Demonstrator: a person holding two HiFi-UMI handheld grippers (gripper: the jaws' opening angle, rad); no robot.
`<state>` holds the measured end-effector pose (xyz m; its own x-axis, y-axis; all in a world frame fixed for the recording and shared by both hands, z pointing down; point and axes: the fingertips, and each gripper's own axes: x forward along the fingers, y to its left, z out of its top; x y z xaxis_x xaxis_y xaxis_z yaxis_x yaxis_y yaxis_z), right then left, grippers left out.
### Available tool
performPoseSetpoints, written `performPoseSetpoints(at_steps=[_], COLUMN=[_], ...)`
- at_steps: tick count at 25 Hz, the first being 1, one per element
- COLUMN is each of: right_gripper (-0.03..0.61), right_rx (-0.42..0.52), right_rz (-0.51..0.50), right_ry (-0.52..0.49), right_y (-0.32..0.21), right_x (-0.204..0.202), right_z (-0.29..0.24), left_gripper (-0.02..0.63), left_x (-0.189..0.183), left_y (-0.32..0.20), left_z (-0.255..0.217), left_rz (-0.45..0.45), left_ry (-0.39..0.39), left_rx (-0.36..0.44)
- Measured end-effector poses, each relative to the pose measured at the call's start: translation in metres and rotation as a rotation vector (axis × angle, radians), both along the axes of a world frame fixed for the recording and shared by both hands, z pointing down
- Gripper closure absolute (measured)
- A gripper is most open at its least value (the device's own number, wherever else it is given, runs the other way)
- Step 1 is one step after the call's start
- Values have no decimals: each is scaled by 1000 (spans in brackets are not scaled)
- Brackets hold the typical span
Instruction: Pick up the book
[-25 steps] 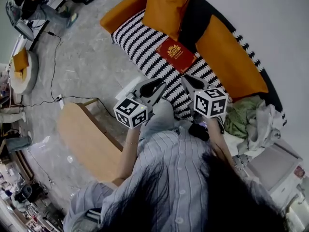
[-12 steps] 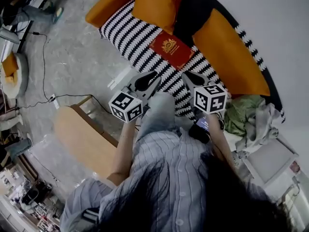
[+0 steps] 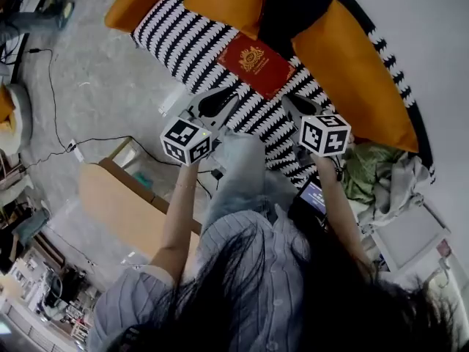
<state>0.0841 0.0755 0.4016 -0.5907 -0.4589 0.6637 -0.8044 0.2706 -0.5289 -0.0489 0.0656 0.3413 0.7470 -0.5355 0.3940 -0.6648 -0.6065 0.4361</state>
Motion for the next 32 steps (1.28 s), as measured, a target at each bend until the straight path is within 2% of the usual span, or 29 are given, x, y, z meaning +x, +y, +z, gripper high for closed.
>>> performPoseSetpoints(at_steps=[4,11,16,20,23,28,32], right_gripper=[529,528,528,526,523,423,320], right_rx=[-26,-123,-155,-162,-165,-207,-273], right_rz=[77,213,198,184,145,167,195], right_ry=[-35,-76,-23,8,39,-1,42], right_y=[-18,-32,-31,-35,-37,-48,-46], right_x=[10,34,39,58,51,32,38], right_z=[36,98,132,166,194,214,238], left_gripper=[534,483,467,448,438,375,329], left_x=[-11,-18,-32,-26,-37,-57,-59], left_y=[-19,-46,-63,-77,-83,-92,-93], left_z=[42,115,156,198,225,247,275], left_rz=[-3,2,-5,10,32,70,69], left_ry=[-41,-60,-87,-121,-140,-166,-151], left_rx=[-56,-174,-221,-278,-302,-361,-435])
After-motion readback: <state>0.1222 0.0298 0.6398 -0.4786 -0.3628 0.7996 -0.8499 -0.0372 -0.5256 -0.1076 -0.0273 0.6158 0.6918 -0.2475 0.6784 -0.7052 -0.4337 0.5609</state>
